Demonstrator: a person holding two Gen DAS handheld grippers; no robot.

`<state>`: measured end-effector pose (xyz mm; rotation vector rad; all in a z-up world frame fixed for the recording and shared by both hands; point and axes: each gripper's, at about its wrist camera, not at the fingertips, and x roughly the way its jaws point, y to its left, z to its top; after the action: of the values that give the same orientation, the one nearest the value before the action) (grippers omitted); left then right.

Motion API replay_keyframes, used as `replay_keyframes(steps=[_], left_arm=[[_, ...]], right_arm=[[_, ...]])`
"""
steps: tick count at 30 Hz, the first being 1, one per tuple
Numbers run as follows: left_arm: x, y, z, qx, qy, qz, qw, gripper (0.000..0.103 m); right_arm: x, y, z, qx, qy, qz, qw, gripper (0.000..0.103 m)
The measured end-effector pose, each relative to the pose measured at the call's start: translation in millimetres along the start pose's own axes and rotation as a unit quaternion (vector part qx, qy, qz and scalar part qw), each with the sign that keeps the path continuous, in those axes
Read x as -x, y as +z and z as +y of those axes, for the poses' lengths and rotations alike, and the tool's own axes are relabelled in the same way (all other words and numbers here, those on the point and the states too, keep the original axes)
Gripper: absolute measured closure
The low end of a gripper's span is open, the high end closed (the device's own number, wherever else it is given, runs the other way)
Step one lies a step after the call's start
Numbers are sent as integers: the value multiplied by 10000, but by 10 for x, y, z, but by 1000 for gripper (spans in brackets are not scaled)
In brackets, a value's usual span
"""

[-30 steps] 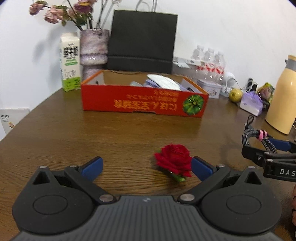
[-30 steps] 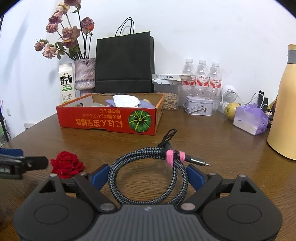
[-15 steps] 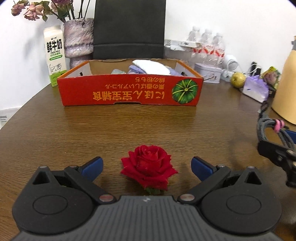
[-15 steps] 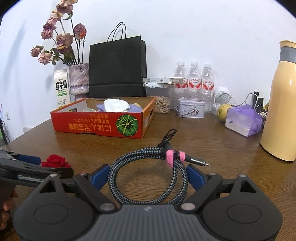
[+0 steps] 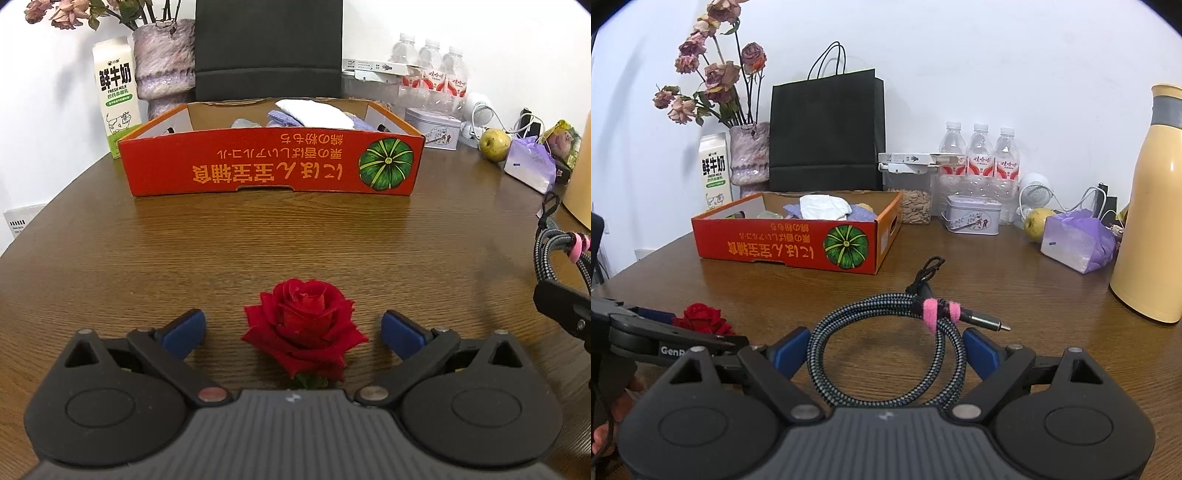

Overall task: Organize objects
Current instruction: 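Close the left gripper on the red rose while the right gripper holds the cable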

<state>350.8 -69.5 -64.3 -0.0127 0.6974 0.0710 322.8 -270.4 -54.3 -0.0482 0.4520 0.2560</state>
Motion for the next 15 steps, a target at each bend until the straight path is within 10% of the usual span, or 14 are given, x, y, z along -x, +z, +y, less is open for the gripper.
replay_keyframes(steps=[9,13,15], left_arm=[[14,-1,13,29,32,-12,10000,1],[98,-11,42,118,-26,-265,9996,51],[122,-18,44,122,-215,-296,9993,58]], right_arm=[[-24,-9,39,62,-74,39,9999,15],[-40,-19,48,73,-111,80,9999,15],[-36,-18,45,61,-120,74,9999,15]])
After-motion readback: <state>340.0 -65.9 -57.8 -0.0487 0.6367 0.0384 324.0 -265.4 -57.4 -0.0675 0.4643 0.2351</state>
